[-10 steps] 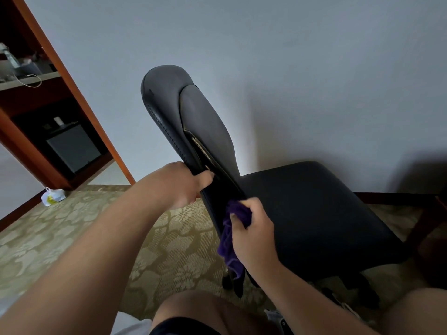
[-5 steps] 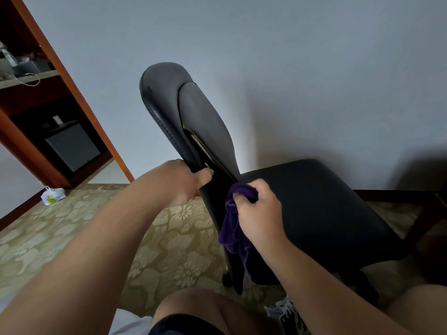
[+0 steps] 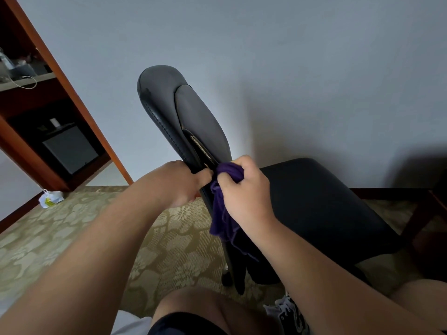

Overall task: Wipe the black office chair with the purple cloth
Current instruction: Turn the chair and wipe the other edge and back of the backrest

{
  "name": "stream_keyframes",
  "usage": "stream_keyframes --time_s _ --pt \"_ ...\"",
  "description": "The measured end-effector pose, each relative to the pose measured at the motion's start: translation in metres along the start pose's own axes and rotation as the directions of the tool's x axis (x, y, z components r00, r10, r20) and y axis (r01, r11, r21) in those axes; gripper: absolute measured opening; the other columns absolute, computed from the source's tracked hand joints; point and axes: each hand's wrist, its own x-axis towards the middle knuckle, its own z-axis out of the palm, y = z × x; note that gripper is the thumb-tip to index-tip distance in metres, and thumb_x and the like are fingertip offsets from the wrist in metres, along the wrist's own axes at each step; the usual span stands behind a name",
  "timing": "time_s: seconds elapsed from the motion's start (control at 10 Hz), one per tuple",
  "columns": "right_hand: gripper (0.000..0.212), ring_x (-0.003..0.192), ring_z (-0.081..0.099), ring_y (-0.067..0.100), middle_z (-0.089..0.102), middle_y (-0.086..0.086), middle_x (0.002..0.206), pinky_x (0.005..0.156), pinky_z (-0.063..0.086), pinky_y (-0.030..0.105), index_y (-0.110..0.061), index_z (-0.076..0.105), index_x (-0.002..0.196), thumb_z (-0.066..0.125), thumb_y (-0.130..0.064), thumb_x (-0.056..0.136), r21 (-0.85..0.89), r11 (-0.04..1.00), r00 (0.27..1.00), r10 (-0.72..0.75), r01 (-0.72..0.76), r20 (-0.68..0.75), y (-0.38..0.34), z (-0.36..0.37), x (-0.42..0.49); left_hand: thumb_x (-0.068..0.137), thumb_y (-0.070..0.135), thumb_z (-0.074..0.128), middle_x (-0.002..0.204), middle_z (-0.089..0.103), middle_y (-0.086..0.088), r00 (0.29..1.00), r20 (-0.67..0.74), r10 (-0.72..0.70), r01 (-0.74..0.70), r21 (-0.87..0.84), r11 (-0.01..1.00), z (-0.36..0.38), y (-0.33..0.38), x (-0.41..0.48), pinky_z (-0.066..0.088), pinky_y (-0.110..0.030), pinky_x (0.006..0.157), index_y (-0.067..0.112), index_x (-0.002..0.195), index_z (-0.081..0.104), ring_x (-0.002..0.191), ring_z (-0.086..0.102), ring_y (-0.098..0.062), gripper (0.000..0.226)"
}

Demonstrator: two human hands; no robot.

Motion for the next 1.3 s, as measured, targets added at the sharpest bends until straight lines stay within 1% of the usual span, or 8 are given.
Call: stream_keyframes --time_s 0.3,0.4,0.5,0.6,0.9,1.1,1.2,1.3 --pt "0.012 0.058 0.059 0.005 0.062 -0.003 0.075 0.051 0.047 0.017 -0.023 0.057 0.082 0.062 -0.014 0.089 -0.034 0.971 0.970 0.236 -0.235 0.056 0.049 -0.028 -0.023 0.106 0.023 0.033 0.109 0.056 -0.002 0.996 -0.022 -0.083 0.079 -0.123 0.989 0.002 -0.002 -0.001 0.050 -0.034 0.093 0.040 0.149 0.020 0.099 0.057 -0.020 0.048" --pt "0.015 0.068 0.063 0.005 0.065 -0.009 0.079 0.055 0.048 0.015 -0.029 0.061 0.083 0.063 -0.015 0.087 -0.003 0.983 0.982 0.182 -0.182 0.056 0.035 -0.024 -0.019 0.106 0.034 0.033 0.103 0.063 -0.001 0.994 -0.025 -0.109 0.102 -0.210 0.973 0.002 -0.001 -0.006 0.051 -0.037 0.091 0.054 0.136 0.037 0.095 0.061 -0.019 0.037" --pt "0.018 0.074 0.064 0.003 0.067 -0.017 0.083 0.059 0.046 0.011 -0.034 0.064 0.084 0.064 -0.015 0.087 0.035 0.997 0.995 0.059 -0.062 0.077 0.014 -0.020 -0.013 0.087 0.075 0.039 0.070 0.072 0.005 0.954 -0.074 -0.291 0.211 -0.523 0.826 -0.003 -0.005 -0.017 0.054 -0.037 0.077 0.045 0.077 0.067 0.071 0.067 -0.013 0.042" --pt "0.019 0.078 0.064 0.006 0.067 -0.015 0.084 0.061 0.047 0.013 -0.034 0.065 0.086 0.062 -0.015 0.086 -0.003 0.999 0.995 -0.038 0.038 0.093 -0.001 -0.020 -0.004 0.062 0.095 0.040 0.059 0.069 0.012 0.881 -0.157 -0.446 0.251 -0.644 0.723 -0.019 -0.020 -0.029 0.055 -0.033 0.070 0.021 0.066 0.069 0.063 0.067 -0.011 0.080" --pt "0.022 0.079 0.057 0.019 0.058 -0.008 0.091 0.065 0.052 0.043 -0.030 0.065 0.097 0.055 -0.023 0.079 -0.240 0.899 0.930 -0.343 0.366 0.135 -0.034 -0.008 0.003 0.090 0.064 0.042 0.064 0.072 0.003 0.820 -0.292 -0.492 0.203 -0.656 0.727 -0.048 -0.034 -0.022 0.051 -0.031 0.069 0.034 0.066 0.068 0.073 0.066 -0.020 0.047" --pt "0.028 0.072 0.058 0.018 0.058 -0.007 0.095 0.059 0.052 0.036 -0.024 0.069 0.109 0.056 -0.022 0.084 -0.325 0.857 0.916 -0.361 0.400 0.174 -0.001 -0.009 -0.009 0.092 0.061 0.046 0.072 0.072 -0.011 0.808 -0.293 -0.511 0.197 -0.683 0.704 -0.046 -0.033 -0.022 0.051 -0.031 0.060 0.006 0.079 0.069 0.070 0.069 -0.030 0.061" --pt "0.025 0.072 0.060 0.015 0.061 -0.005 0.097 0.058 0.054 0.032 -0.017 0.071 0.109 0.063 -0.017 0.085 -0.335 0.861 0.922 -0.331 0.382 0.201 0.023 -0.014 -0.024 0.095 0.057 0.043 0.082 0.071 -0.015 0.801 -0.308 -0.513 0.221 -0.644 0.732 -0.047 -0.029 -0.026 0.057 -0.043 0.073 0.008 0.097 0.066 0.079 0.068 -0.035 0.053" --pt "0.023 0.079 0.063 0.015 0.064 -0.004 0.098 0.065 0.056 0.037 -0.014 0.071 0.106 0.066 -0.009 0.084 -0.301 0.888 0.936 -0.307 0.347 0.171 0.027 -0.013 -0.025 0.104 0.032 0.034 0.091 0.064 -0.007 0.802 -0.400 -0.444 0.129 -0.610 0.782 -0.047 -0.032 -0.025 0.057 -0.041 0.075 0.039 0.124 0.024 0.081 0.062 -0.028 0.023"
